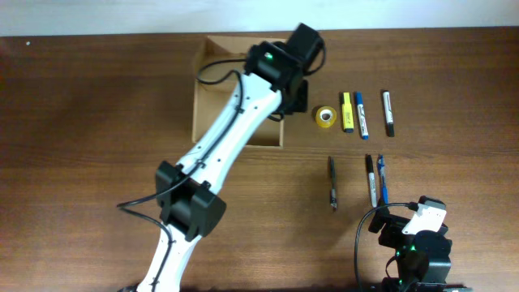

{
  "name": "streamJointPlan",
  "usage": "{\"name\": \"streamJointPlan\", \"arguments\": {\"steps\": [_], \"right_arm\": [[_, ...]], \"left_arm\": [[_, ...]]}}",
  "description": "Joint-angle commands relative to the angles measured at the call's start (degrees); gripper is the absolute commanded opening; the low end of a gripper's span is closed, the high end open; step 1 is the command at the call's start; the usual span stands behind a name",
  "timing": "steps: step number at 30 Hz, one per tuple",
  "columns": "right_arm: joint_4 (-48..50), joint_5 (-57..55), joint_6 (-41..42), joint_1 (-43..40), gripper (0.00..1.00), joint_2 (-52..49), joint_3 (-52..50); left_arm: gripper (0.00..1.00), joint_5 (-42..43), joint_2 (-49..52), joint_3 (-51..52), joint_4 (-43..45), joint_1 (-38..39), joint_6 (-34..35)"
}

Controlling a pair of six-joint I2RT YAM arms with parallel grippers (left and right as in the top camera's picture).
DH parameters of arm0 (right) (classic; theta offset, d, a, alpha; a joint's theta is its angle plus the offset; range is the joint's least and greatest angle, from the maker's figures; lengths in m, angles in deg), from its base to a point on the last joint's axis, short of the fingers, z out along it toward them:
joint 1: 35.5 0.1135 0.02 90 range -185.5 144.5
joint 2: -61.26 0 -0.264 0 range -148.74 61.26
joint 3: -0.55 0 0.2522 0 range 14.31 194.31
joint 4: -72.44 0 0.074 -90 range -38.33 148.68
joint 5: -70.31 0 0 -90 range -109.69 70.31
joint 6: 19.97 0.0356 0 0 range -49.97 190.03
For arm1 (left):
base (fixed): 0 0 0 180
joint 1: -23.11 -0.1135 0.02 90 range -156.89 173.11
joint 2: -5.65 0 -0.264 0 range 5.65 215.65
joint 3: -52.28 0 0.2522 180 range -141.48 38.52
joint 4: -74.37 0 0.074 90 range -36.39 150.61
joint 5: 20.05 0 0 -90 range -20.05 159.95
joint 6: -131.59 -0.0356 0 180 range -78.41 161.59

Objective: Pack container
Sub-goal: 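Push the cardboard box rightward toward the items with the left gripper, then raise the left arm away and move the right gripper over the tape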

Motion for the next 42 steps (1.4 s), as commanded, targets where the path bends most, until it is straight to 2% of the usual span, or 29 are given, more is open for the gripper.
{"name": "streamJointPlan", "arguments": {"steps": [1, 5, 9, 10, 15, 16, 22, 32, 36, 37, 38, 42], "right_arm": [[0.0, -0.1, 0.3, -0.4, 0.99, 0.3, -0.1], [0.0, -0.1, 0.3, -0.4, 0.99, 0.3, -0.1], [0.0, -0.1, 0.3, -0.4, 0.99, 0.3, -0.1], [0.0, -0.1, 0.3, -0.4, 0.99, 0.3, -0.1], [0.0, -0.1, 0.3, -0.4, 0.99, 0.3, -0.1], [0.0, -0.1, 0.3, -0.4, 0.99, 0.3, -0.1], [0.0, -0.1, 0.3, -0.4, 0.99, 0.3, -0.1], [0.0, -0.1, 0.3, -0.4, 0.99, 0.3, -0.1], [0.0, -0.1, 0.3, -0.4, 0.99, 0.3, -0.1], [0.0, -0.1, 0.3, -0.4, 0.99, 0.3, -0.1], [0.0, -0.1, 0.3, -0.4, 0.99, 0.3, -0.1], [1.1, -0.1, 0.3, -0.4, 0.99, 0.3, -0.1]], "left_arm": [[0.02, -0.8, 4.7, -0.8, 2.1, 0.8, 5.7], [0.02, 4.3, 9.3, -0.8, 4.4, 0.3, 7.2], [0.04, 5.0, 11.4, -0.8, 4.3, 0.0, 7.2], [0.09, 5.0, 11.6, -0.8, 4.4, 0.0, 7.2], [0.57, 5.3, 11.6, -0.9, 4.4, 0.0, 7.1], [0.59, 5.4, 11.6, -0.9, 4.2, 0.0, 7.1], [0.65, 4.4, 11.6, -6.1, -0.2, -0.1, 5.2], [0.67, 0.9, 11.6, -28.0, -12.8, -4.8, 0.3], [0.67, 0.6, 11.6, -35.3, -16.5, -8.9, -1.4], [0.67, 1.4, 11.5, -37.1, -16.6, -10.8, -4.0], [0.71, 1.6, 11.2, -37.6, -16.6, -11.7, -4.4], [0.72, 1.5, 9.2, -37.8, -16.6, -18.5, -5.3]]}}
